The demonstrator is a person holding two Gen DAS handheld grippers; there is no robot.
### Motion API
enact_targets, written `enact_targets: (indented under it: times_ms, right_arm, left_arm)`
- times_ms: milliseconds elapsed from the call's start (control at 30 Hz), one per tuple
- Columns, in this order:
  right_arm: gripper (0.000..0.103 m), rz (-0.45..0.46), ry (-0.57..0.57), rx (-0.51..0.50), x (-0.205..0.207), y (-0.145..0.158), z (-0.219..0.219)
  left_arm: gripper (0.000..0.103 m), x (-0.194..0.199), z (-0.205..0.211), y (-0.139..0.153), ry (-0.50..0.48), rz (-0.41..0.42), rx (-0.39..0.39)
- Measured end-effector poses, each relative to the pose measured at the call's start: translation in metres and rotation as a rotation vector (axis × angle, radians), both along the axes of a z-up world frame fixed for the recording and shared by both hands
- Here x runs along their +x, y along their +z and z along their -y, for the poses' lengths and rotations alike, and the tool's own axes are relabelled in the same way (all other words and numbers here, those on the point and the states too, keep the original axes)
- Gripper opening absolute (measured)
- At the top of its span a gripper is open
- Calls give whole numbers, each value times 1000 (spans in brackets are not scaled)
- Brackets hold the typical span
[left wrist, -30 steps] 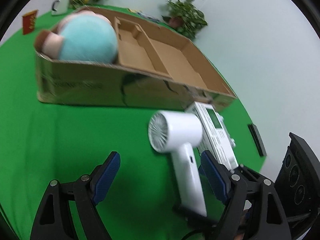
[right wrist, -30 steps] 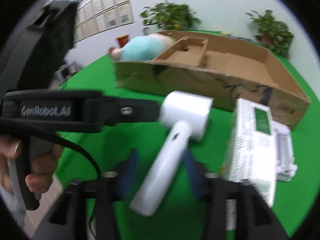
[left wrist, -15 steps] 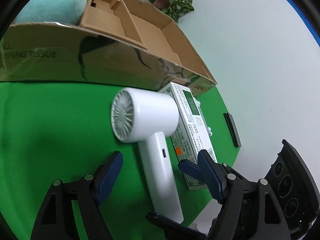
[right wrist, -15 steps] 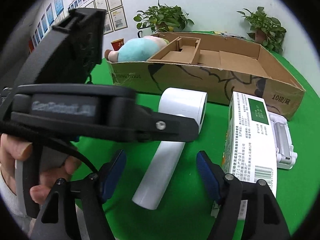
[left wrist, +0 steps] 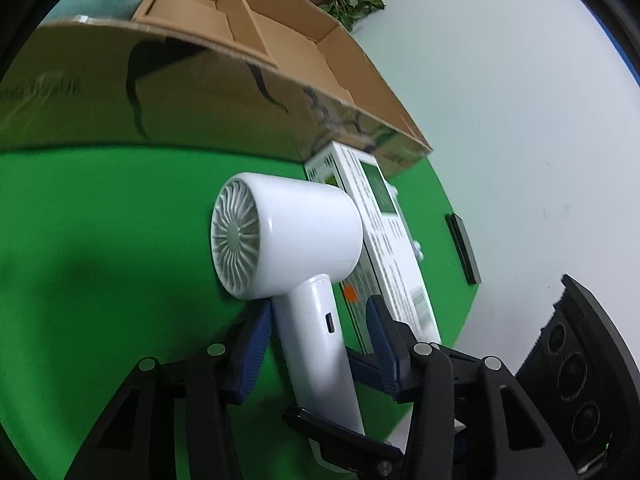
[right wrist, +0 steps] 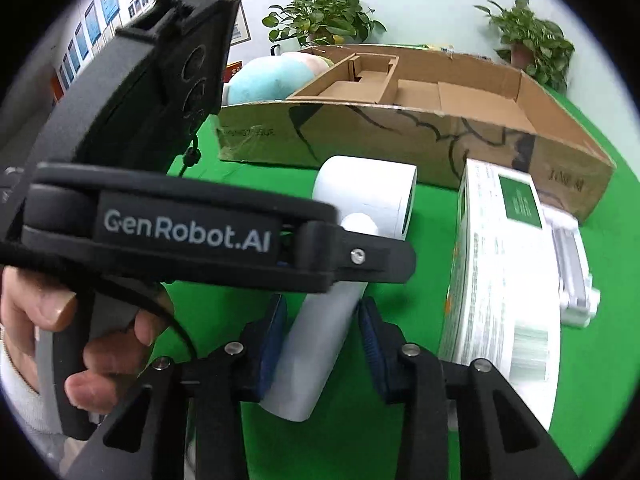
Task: Organize objects
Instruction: 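Close the right gripper on the hair dryer handle and lift it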
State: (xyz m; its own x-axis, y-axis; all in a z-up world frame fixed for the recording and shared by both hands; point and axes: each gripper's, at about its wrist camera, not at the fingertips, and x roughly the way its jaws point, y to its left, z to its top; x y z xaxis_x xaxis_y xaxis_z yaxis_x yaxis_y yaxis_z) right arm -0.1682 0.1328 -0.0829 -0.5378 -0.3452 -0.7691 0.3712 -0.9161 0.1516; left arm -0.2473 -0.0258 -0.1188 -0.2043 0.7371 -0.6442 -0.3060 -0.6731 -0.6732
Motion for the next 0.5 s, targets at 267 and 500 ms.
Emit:
enact_targets:
  times_ms: [267, 500]
  right_arm:
    - [38, -11, -18, 34, -4, -2, 7]
    - [35, -32, -59, 47, 1, -3, 12]
  left_arm:
    - [45, -6, 5, 1, 19, 4, 17]
    - [32, -4, 13, 3, 36, 0, -2]
